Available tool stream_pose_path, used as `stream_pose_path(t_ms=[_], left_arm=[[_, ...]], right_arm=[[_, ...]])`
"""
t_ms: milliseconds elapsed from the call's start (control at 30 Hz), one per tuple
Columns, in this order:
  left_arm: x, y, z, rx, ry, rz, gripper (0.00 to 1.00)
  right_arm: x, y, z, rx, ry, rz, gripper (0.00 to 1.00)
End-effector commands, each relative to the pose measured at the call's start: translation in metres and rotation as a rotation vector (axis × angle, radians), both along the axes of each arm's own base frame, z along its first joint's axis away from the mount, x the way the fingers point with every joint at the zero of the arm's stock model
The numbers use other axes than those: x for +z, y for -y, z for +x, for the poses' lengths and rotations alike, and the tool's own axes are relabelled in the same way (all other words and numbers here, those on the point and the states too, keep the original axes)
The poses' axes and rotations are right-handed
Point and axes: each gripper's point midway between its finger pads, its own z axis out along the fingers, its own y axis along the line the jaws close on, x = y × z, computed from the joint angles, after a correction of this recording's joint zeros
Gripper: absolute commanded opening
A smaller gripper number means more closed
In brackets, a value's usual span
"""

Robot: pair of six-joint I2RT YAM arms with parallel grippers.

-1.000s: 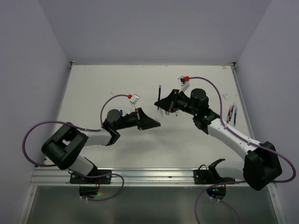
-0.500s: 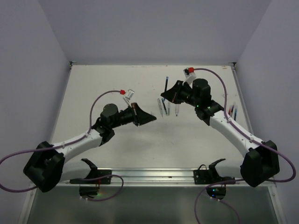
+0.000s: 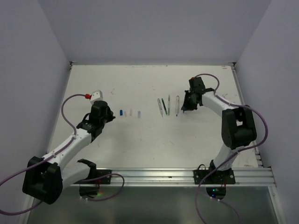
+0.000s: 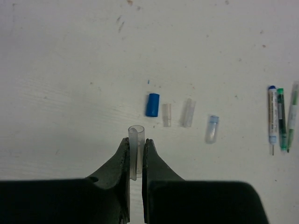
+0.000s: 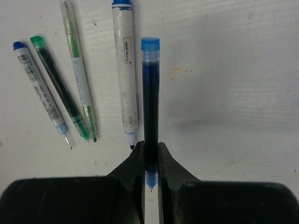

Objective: Open the pen caps

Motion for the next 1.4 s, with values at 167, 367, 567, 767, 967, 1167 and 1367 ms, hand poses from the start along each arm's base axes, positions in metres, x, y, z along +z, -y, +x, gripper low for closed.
stream_pose_path(t_ms=[167,367,567,767,967,1167,1367], left_arm=[[-0.023,-0.03,0.012,0.118,-0.048,0.157,0.0],[-0.047,-0.035,0.017,0.146,-0.1,0.155,0.0],[-0.054,-0.034,0.029,0.147,-0.089,0.124,0.0],[-0.071,-0.023,0.038,0.091,-0.129,0.087,0.0],[-0.081,-0.013,0.048,0.057,-0.145,0.057,0.02],[-0.086,-0.008,0.052,0.05,-0.16,0.038,0.17],[-0.093,-0.013,0.047,0.07,-0.182,0.053,0.27]], right_arm=[[-0.014,0.01,0.028,0.045,0.0,-0.119,0.0],[-0.032,0.009,0.037,0.051,-0.012,-0.128,0.0],[-0.039,0.008,0.038,0.061,-0.022,-0.133,0.04],[-0.04,0.007,0.038,0.063,-0.016,-0.123,0.1],[-0.041,0.005,0.036,0.073,-0.015,-0.114,0.12],[-0.039,0.004,0.034,0.075,-0.009,-0.108,0.13],[-0.038,0.004,0.035,0.078,-0.01,-0.109,0.15]])
